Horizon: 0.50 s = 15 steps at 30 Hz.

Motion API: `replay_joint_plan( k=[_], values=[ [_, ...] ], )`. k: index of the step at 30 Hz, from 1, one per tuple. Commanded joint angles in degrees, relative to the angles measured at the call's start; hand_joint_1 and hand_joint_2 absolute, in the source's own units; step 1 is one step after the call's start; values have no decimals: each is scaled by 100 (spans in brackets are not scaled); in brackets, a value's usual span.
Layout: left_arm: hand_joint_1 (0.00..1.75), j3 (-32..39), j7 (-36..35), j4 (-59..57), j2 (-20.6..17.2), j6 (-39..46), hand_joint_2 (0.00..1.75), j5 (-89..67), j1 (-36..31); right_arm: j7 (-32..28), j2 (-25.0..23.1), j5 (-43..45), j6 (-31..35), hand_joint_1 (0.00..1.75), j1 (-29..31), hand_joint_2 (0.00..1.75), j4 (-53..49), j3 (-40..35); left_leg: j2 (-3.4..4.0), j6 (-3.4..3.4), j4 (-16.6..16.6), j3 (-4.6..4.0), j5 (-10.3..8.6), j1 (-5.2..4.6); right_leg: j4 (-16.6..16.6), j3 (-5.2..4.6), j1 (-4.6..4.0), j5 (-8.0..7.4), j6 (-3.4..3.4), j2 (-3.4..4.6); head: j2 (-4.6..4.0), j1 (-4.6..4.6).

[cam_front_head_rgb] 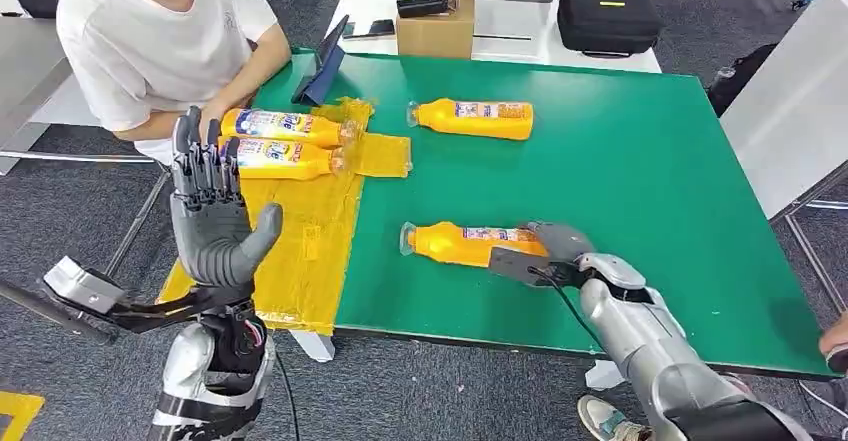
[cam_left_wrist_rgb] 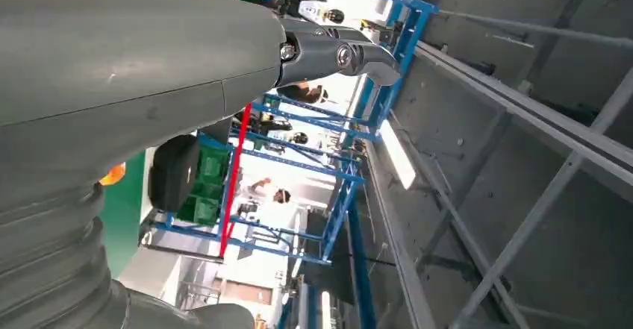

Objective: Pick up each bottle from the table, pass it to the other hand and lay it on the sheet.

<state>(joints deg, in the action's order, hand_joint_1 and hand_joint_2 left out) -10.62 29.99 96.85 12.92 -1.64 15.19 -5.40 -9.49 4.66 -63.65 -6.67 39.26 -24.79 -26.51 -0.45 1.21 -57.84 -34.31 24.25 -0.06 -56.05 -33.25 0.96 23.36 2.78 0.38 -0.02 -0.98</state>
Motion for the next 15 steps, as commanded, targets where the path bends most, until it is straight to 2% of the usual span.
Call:
replay_joint_plan(
  k=[1,3,5,8,9,10,12,15],
  values=[
    [0,-105,60,-296,-210,-72,175,57,-145,-758,-44,838,347,175,-525,175,293,226,-24,-11,17,11,-6,11,22,23,-13,1,-17,-33,2,0],
    [0,-120,73,-262,-225,-78,175,67,-104,-938,-58,1074,481,175,-714,175,95,329,-24,-9,16,17,-6,11,21,29,-12,0,-13,-29,2,2],
    [0,-128,132,-208,-223,-10,175,31,-33,-1356,-168,1544,1056,175,-1032,175,-410,622,-21,-9,14,12,-4,9,18,22,-11,1,-13,-24,2,2],
    [0,-249,65,-242,-248,191,175,-187,29,-1554,-337,1979,1732,175,-1544,175,-1514,901,3,-12,20,17,2,13,23,27,-14,-3,-16,-1,2,-4],
    [0,-334,45,-319,-235,509,175,-560,45,-1584,-463,2212,2159,169,-1833,175,-2164,1142,-2,-8,11,8,3,8,12,18,-9,-1,-10,-5,0,2],
    [0,-401,116,-399,-203,697,175,-783,55,-1760,-584,2391,2452,171,-2031,175,-2636,1308,0,-13,13,6,4,10,12,14,-11,1,-16,-5,0,0],
    [0,-506,166,-510,-179,788,175,-857,45,-1601,-607,2385,2404,169,-2204,175,-3128,1288,-1,-14,9,-9,6,7,2,1,-9,5,-17,-5,2,-2],
    [0,-666,-5,-746,-120,969,175,-978,117,-2084,-884,2877,2961,171,-2604,175,-4154,1651,-13,-13,1,-47,4,9,-9,-32,-11,9,-13,-11,2,-2]
  ],
)
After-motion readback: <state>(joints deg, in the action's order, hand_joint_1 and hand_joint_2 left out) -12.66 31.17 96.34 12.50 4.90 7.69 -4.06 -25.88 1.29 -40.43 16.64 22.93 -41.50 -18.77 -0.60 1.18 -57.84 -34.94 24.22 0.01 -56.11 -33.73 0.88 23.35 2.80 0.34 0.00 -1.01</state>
